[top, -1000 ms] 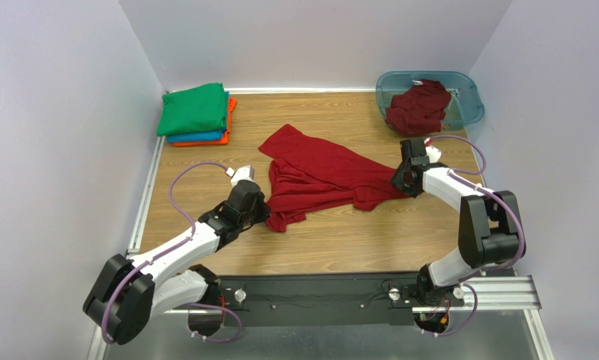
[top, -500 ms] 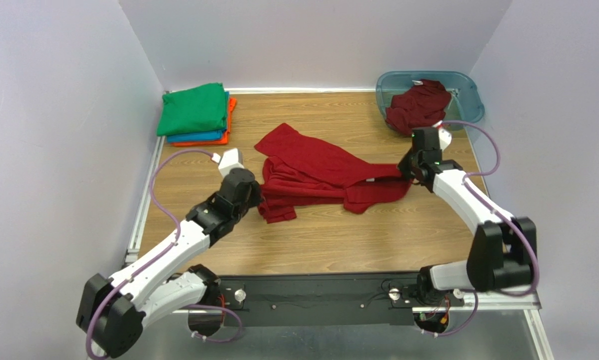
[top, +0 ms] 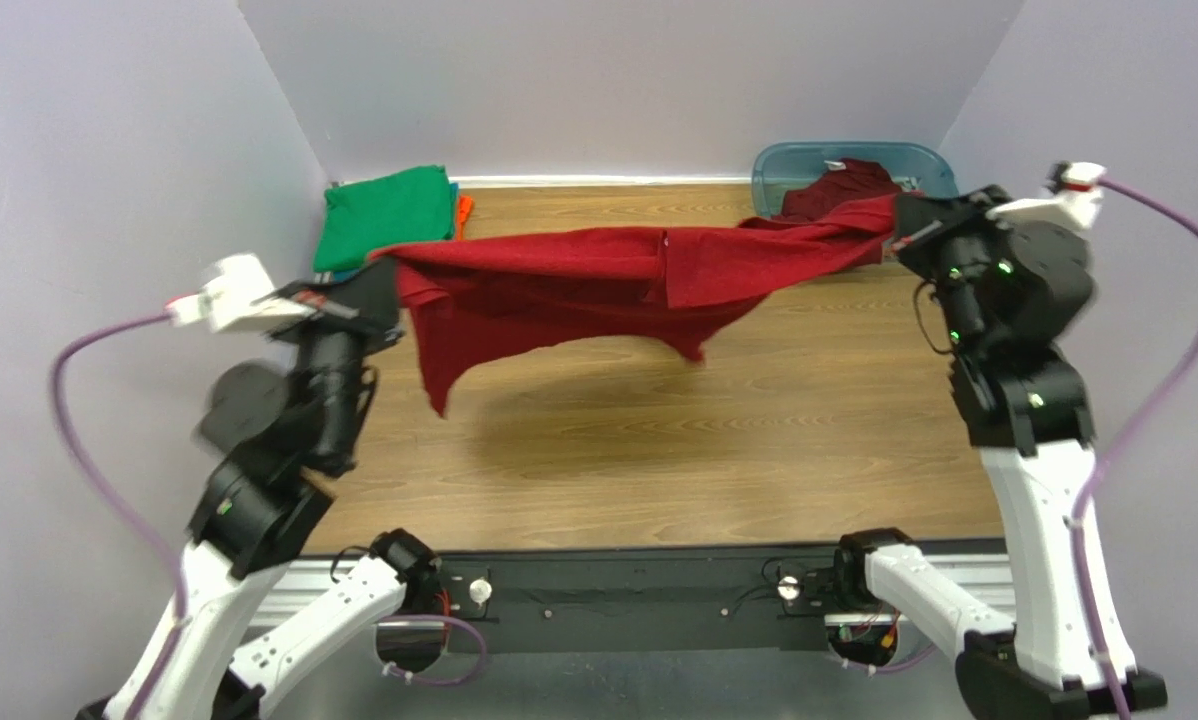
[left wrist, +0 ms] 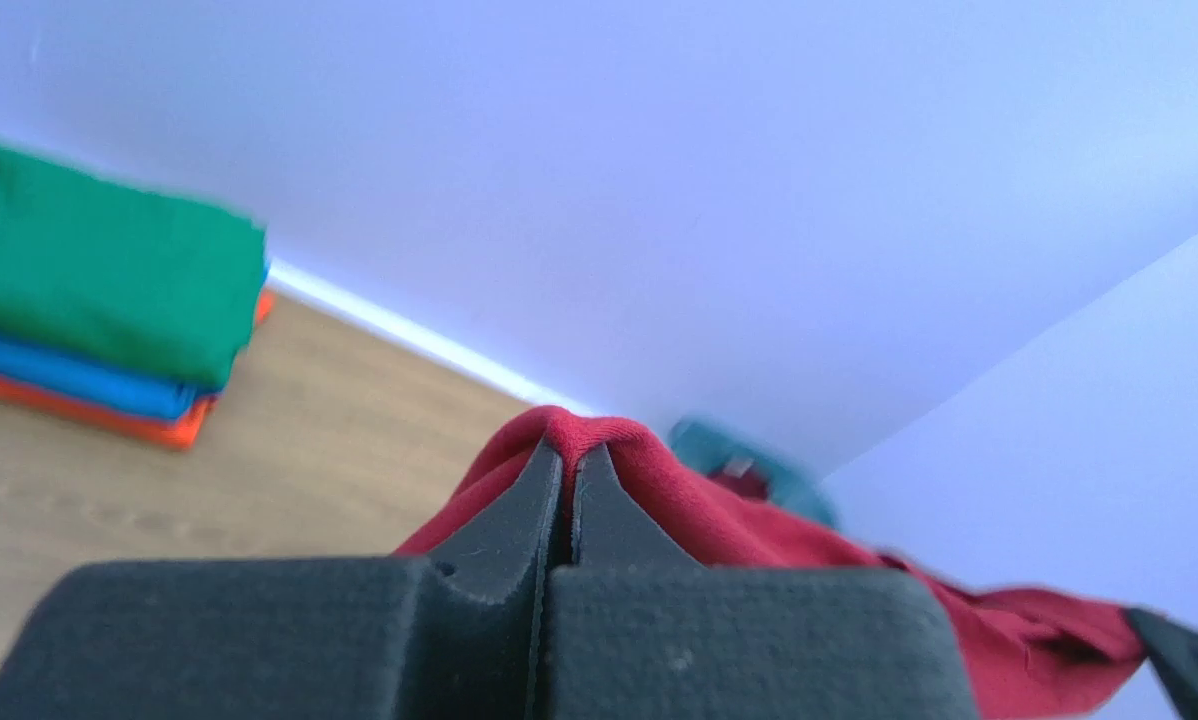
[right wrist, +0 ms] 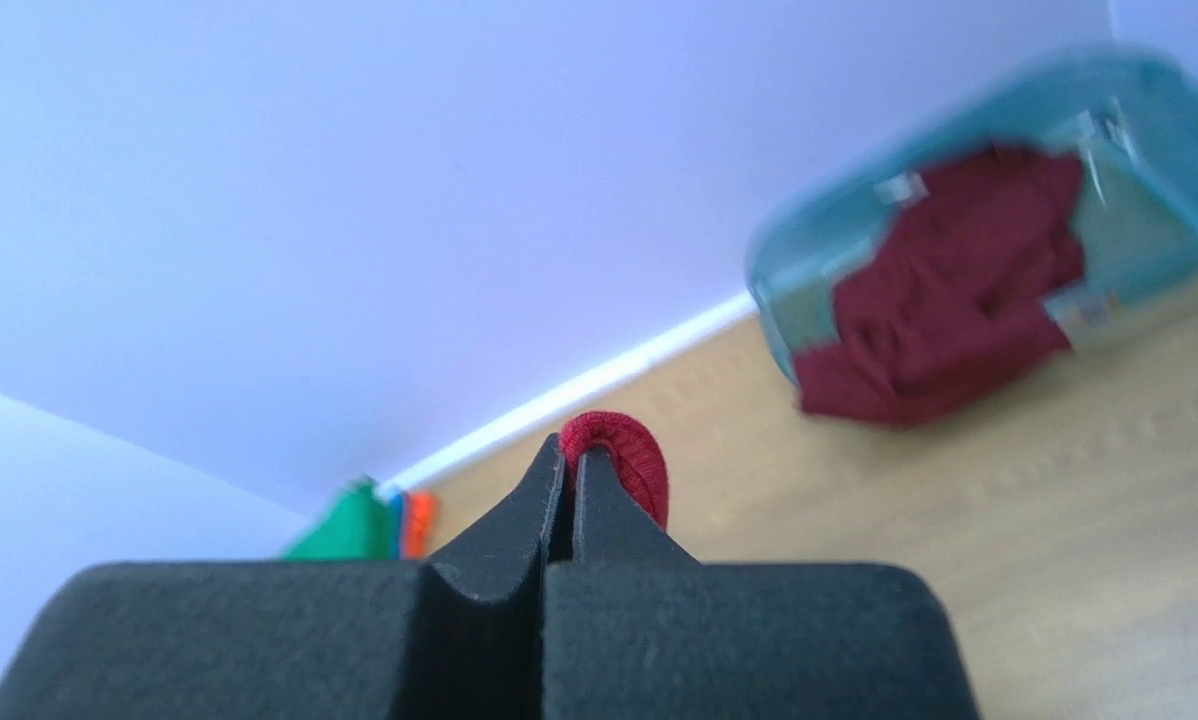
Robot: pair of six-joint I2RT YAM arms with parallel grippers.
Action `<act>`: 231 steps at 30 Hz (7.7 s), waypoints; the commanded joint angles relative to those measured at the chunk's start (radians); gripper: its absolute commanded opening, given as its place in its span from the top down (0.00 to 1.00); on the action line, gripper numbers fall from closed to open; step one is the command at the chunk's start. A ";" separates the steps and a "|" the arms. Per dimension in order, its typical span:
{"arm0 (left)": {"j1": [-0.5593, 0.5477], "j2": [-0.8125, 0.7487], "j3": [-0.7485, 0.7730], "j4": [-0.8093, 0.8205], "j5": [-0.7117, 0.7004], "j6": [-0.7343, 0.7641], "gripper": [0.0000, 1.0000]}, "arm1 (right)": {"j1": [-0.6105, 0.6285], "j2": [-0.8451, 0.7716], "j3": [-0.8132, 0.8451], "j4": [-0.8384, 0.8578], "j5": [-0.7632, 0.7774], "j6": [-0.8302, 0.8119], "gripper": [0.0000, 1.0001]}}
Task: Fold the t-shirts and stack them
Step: Flatten the tshirt out
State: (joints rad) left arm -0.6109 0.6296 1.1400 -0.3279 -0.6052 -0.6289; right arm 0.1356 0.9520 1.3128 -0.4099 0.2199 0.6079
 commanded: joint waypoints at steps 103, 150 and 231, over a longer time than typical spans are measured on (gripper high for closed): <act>0.398 1.057 -0.163 0.193 0.538 0.064 0.02 | 0.030 0.673 -0.383 0.137 -0.355 0.012 0.00; 0.253 0.649 -0.424 0.059 0.384 -0.163 0.02 | 0.130 0.424 -0.495 -0.170 -0.203 0.053 0.00; 0.384 0.637 -0.591 0.023 0.252 -0.342 0.32 | 0.127 0.353 -0.526 -0.070 -0.105 0.009 0.00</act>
State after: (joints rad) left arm -0.2409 1.2350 0.5426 -0.3122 -0.3141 -0.9806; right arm 0.2611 1.3163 0.7998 -0.4751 0.1146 0.6270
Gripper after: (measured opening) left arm 0.718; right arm 0.997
